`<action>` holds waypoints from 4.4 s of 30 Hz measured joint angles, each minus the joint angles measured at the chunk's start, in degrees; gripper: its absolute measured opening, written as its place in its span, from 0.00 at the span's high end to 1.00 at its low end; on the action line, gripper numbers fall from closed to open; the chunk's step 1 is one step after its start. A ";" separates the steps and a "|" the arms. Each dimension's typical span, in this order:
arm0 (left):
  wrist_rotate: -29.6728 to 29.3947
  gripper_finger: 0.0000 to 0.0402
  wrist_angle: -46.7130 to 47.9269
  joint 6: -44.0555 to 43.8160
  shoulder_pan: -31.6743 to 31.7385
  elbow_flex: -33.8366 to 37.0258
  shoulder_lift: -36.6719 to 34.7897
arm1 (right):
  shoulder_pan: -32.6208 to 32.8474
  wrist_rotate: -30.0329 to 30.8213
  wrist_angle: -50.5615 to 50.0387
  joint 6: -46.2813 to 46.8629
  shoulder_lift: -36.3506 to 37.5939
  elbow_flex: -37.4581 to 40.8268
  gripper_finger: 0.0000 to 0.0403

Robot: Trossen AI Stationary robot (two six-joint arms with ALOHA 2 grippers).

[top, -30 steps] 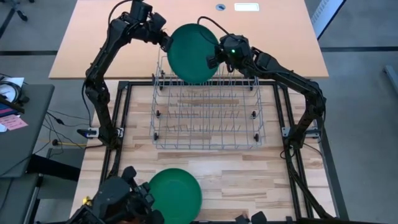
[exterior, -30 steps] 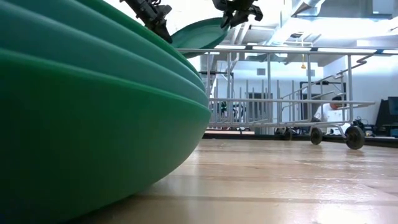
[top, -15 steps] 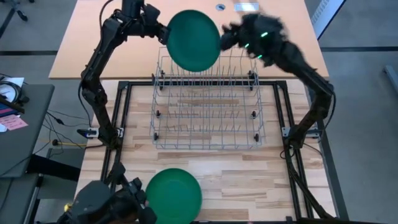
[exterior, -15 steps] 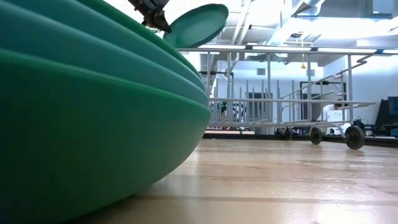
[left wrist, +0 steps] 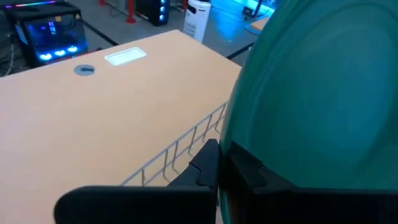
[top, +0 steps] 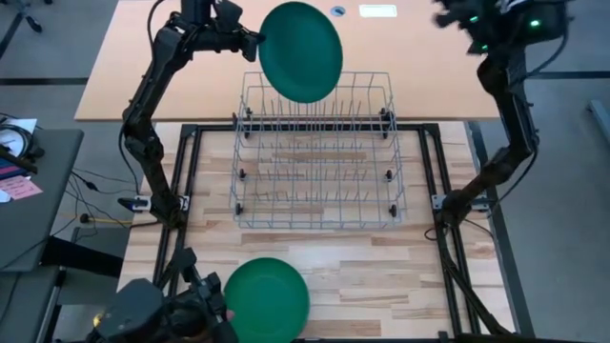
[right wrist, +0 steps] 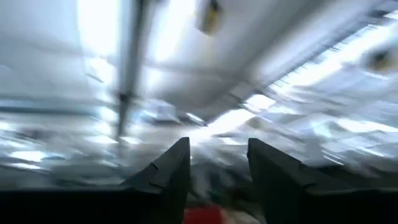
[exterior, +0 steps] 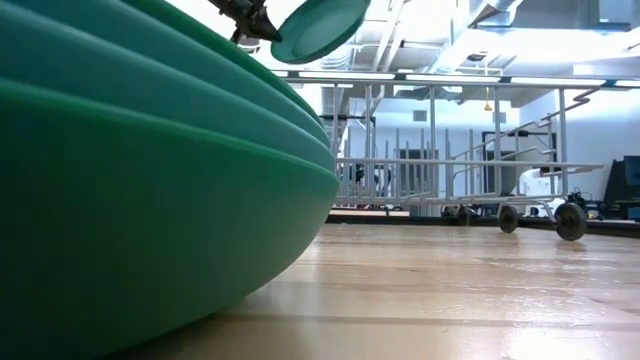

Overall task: Sort dishes
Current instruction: Put the dark blue plate in the dish rack

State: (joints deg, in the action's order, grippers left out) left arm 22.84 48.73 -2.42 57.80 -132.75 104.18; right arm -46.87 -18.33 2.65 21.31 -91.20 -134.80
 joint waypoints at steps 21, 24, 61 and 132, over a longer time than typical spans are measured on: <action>9.52 1.00 -12.62 -10.56 -0.02 0.00 0.02 | 7.66 3.17 14.41 31.59 -7.50 -0.08 0.58; 9.47 1.00 -14.71 -11.01 -0.02 0.00 0.02 | 12.09 7.55 5.46 28.25 -4.48 -0.29 0.58; 15.46 1.00 -45.58 13.74 -3.86 0.02 6.59 | 46.27 70.07 -46.81 -25.47 -3.47 -0.09 0.46; 4.94 1.00 -31.31 19.92 -10.47 0.07 6.03 | 37.84 58.29 -49.16 4.58 -3.16 -0.04 0.57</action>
State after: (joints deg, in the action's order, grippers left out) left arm 27.78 17.42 17.51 47.33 -132.68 110.22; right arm -9.04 39.96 -46.51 25.89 -94.36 -134.85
